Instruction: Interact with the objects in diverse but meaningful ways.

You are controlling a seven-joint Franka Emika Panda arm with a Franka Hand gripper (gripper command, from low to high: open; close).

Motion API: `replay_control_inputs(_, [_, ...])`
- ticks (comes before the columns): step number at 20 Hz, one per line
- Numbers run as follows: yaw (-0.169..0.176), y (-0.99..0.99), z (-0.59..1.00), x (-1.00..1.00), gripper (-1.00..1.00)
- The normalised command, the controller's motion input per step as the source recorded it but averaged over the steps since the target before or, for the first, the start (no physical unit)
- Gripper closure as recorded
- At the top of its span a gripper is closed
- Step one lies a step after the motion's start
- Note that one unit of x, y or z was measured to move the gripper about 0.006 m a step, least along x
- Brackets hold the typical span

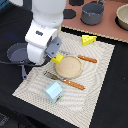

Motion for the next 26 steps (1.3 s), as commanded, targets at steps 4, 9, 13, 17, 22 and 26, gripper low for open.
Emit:
replay_control_inputs(4, [-0.088, 0.17, -0.08, -0.82, 1.0])
replay_control_inputs(9, [-0.117, 0.2, 0.0, -0.57, 1.0])
replay_control_inputs(13, [-0.113, 0.28, 0.12, -0.23, 1.0])
replay_control_inputs(17, [-0.074, 0.45, 0.32, 0.02, 1.0])
replay_control_inputs(22, [-0.097, 0.41, 0.14, 0.0, 1.0])
replay_control_inputs(26, [-0.03, 0.28, -0.07, -0.01, 1.0])
